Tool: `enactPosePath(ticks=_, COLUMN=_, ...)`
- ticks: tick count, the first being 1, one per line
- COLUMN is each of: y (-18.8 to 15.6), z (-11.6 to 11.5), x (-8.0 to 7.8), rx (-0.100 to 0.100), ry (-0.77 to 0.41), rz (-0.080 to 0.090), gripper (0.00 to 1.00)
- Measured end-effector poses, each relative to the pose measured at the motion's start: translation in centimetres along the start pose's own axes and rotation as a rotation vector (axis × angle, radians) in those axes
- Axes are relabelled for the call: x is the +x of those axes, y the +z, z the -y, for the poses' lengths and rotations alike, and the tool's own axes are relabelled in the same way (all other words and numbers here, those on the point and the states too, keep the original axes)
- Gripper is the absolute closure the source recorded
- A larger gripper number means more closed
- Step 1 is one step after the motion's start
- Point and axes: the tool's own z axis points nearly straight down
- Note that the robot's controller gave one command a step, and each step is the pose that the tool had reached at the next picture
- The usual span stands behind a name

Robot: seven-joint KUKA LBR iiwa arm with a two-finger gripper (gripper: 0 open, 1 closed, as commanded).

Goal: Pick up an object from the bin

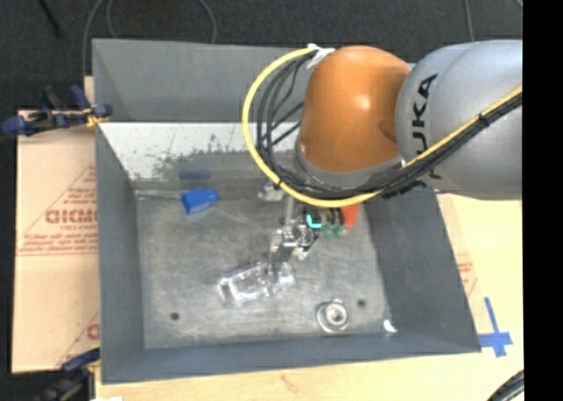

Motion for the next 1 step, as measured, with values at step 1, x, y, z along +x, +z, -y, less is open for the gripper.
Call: enactPosePath(ticks=1, y=12.66, z=-4.25, x=2.18, rx=0.000, ry=0.070, rz=-0.002, gripper=0.00)
